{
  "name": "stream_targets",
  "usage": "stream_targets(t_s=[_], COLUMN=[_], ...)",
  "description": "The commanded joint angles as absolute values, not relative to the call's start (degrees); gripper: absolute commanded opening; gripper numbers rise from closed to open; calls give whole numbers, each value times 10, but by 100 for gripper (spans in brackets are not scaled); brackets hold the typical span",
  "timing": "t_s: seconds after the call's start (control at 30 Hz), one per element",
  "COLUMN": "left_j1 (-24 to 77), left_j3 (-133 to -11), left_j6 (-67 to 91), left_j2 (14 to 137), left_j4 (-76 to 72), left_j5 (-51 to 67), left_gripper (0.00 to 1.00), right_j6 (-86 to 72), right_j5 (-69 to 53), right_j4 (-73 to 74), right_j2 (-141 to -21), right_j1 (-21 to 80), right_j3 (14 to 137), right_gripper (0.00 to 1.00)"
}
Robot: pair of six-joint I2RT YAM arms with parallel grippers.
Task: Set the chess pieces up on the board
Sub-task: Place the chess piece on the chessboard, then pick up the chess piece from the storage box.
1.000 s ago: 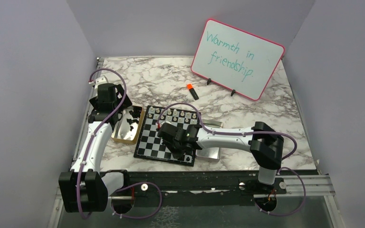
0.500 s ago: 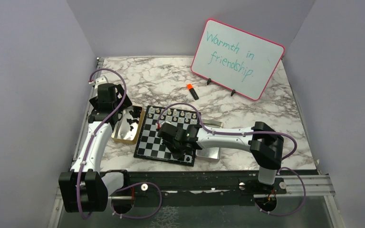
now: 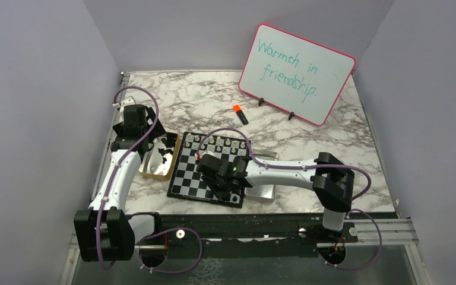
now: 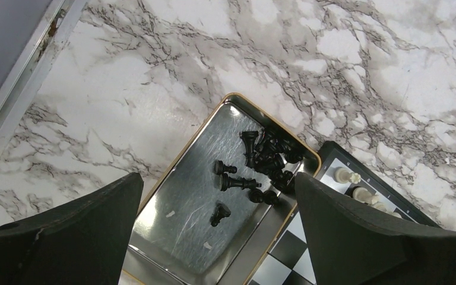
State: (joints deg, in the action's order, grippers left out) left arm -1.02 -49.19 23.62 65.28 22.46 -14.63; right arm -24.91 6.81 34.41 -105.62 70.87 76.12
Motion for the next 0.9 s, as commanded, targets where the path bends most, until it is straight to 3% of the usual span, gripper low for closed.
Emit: stream_targets(t_s=[0.0, 0.27, 0.5, 0.57, 0.87], left_j1=[-11, -11, -9, -9, -9], left_j3=[-520, -525, -536, -543, -547], left_j6=[248, 210, 210, 210, 190], left_j2=[672, 672, 670, 681, 727], left_j4=[252, 262, 271, 279, 283], left_j5=[-155, -73, -31, -15, -30], left_gripper=[99, 97, 74, 66, 43], right_j6=[-257, -264, -269, -271, -262], right_j5=[107, 171, 250, 263, 299], right_j4=[356, 346, 331, 324, 268], right_j2=[-1018, -923, -823, -797, -698], right_j1=[713, 713, 713, 713, 713], right_j3=[780, 750, 702, 686, 603], right_gripper=[38, 52, 86, 92, 98])
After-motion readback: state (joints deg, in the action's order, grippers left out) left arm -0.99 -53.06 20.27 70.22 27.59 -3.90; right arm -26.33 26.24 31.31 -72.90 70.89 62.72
